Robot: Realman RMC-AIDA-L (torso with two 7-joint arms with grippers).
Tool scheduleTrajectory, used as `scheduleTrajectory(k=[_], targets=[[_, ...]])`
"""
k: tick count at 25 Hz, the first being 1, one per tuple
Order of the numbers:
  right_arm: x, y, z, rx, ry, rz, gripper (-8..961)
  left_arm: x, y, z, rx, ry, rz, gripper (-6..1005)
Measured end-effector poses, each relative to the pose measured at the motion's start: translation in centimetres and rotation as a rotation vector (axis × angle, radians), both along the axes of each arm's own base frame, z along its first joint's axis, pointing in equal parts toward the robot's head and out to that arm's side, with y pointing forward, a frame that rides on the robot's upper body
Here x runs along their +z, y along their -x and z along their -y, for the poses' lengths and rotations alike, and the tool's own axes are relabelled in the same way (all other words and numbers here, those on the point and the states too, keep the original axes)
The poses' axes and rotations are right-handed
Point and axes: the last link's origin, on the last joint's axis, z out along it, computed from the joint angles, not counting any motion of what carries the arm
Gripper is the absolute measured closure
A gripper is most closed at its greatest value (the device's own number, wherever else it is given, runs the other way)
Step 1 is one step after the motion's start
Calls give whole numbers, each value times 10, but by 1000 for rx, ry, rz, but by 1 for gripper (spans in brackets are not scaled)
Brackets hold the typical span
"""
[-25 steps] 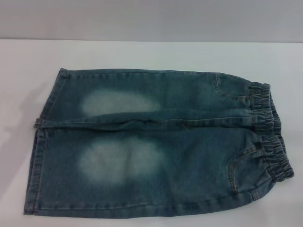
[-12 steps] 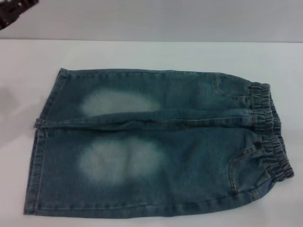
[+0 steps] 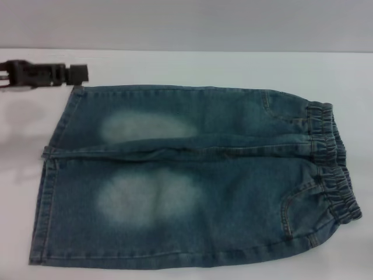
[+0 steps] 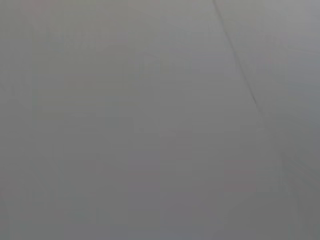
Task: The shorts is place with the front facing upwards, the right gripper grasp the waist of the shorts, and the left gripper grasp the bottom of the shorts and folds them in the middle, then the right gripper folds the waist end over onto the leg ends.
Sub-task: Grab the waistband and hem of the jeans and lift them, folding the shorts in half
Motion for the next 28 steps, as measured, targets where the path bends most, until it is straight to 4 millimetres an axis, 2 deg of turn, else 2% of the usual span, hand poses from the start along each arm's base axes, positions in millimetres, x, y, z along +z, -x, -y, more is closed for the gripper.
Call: scheduleTrajectory(k=[6,10,18,19,25,28], targets=[[4,-5,-11,-37,1,-25,166,5,2,9,61,140,-50,402],[7,-6,-15,-47,-9,-29,166,-1,10,14,148,208,-78,404],[12,-8,-20,-54,-12,-23,166,-7,12,16,193,256,-102,407],[13,-8,-20,-53,-15,-21,166,-15,18,22,242,340,-177,407],[15,-8,-22,-53,-16,-18,166,-28,41,38,321,419,-285,410],[14,-9,-23,-62,-9,-21,166,-32,47,42,357,436,-299,411]])
